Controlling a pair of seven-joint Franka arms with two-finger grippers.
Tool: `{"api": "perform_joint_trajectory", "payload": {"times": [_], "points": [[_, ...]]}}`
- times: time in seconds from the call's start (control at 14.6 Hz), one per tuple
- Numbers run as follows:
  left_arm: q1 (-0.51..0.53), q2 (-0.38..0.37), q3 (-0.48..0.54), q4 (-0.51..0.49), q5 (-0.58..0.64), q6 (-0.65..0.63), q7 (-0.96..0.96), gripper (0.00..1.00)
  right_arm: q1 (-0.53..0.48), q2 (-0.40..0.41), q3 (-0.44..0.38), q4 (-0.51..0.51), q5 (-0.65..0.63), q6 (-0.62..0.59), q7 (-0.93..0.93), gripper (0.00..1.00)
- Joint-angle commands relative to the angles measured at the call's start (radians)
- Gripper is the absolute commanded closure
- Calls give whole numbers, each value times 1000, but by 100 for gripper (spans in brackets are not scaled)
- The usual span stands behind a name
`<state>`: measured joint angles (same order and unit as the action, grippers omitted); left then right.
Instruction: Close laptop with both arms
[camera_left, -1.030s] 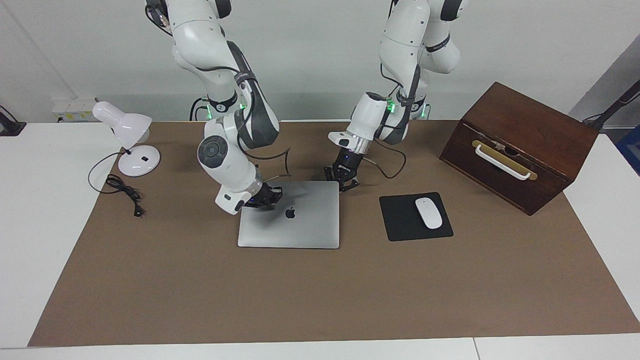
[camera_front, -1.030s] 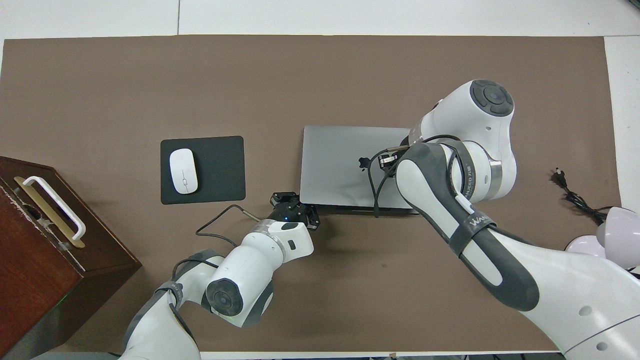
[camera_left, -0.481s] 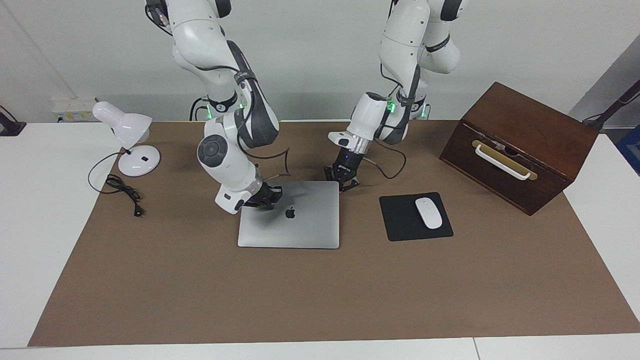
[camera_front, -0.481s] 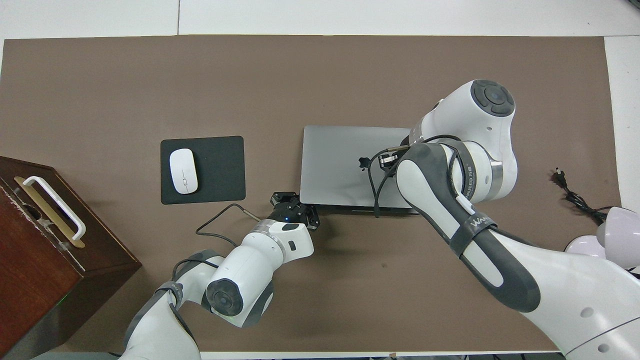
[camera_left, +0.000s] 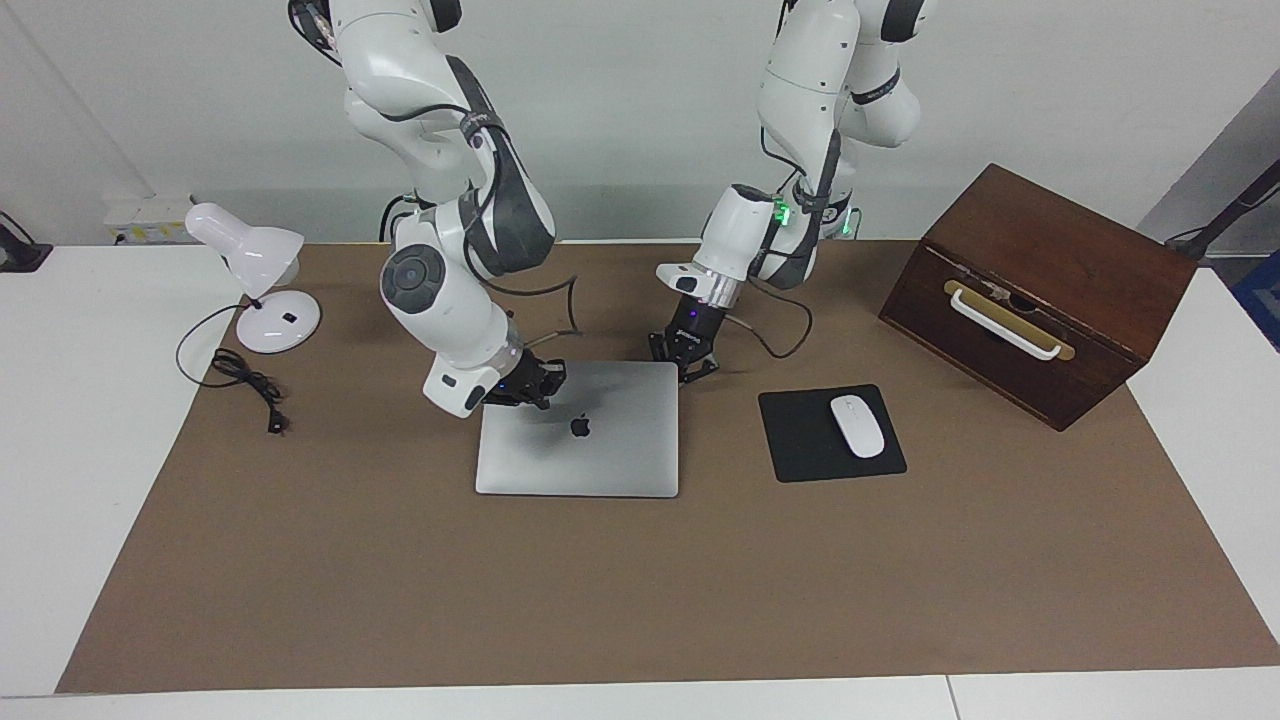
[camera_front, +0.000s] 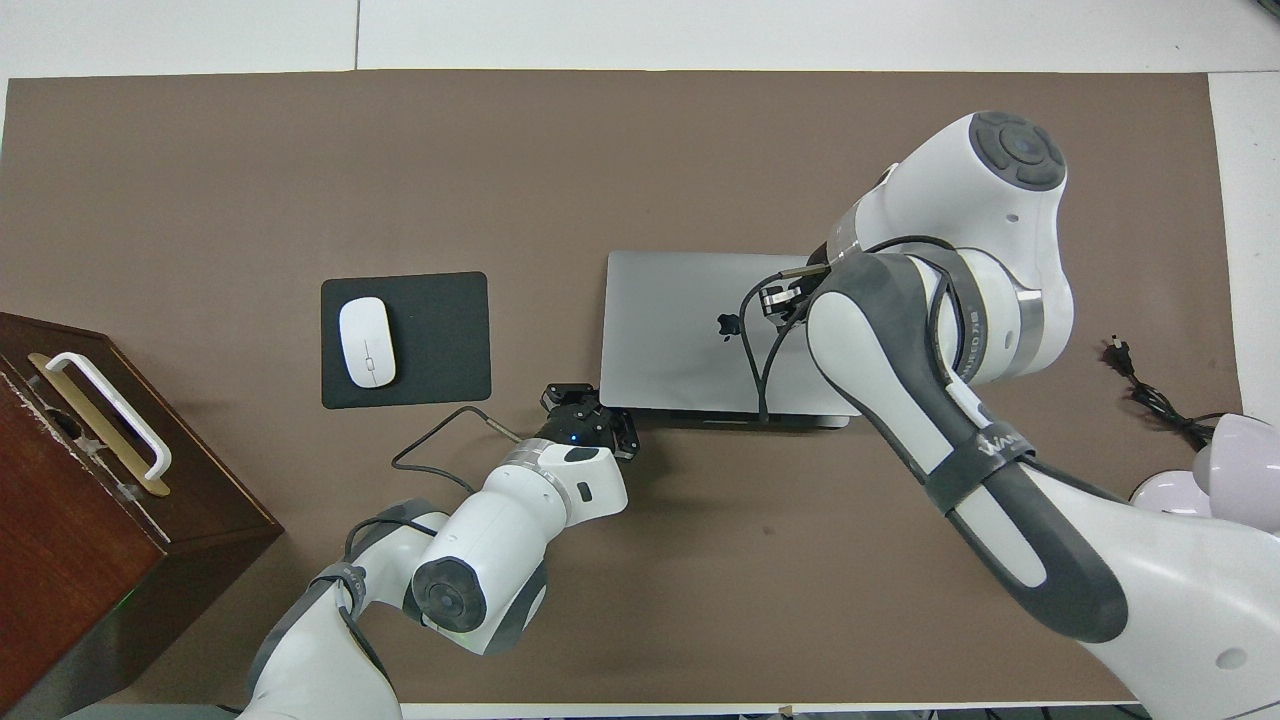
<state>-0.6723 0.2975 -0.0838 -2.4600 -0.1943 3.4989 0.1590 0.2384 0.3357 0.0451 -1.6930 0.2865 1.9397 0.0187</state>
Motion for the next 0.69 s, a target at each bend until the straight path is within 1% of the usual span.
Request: {"api": "perform_joint_trajectory", "payload": {"times": [0.0, 0.14, 0.21, 0.27, 0.34, 0.41, 0.48, 0.62], "points": [[19, 75, 9, 4, -4, 3, 16, 100, -21, -18, 4, 42, -33, -62, 15, 100], [17, 62, 9, 3, -4, 3, -51, 100, -21, -41, 4, 41, -40, -68, 15, 100], [16, 54, 9, 3, -4, 3, -81, 100, -19, -50, 4, 41, -40, -82, 15, 98], [14, 39, 9, 3, -4, 2, -85, 100, -16, -64, 2, 41, -41, -91, 17, 81], [14, 28, 7, -2, -4, 2, -96, 100, -16, -78, 2, 39, -46, -100, 17, 60], [13, 8, 7, -11, -4, -3, -111, 100, -16, -93, 2, 38, -56, -111, 17, 28], [14, -12, 7, -23, -5, -9, -116, 100, -17, -110, 4, 36, -70, -119, 15, 0], [16, -58, 7, -48, -5, -30, -119, 100, -24, -141, 2, 38, -99, -137, 15, 0]]}}
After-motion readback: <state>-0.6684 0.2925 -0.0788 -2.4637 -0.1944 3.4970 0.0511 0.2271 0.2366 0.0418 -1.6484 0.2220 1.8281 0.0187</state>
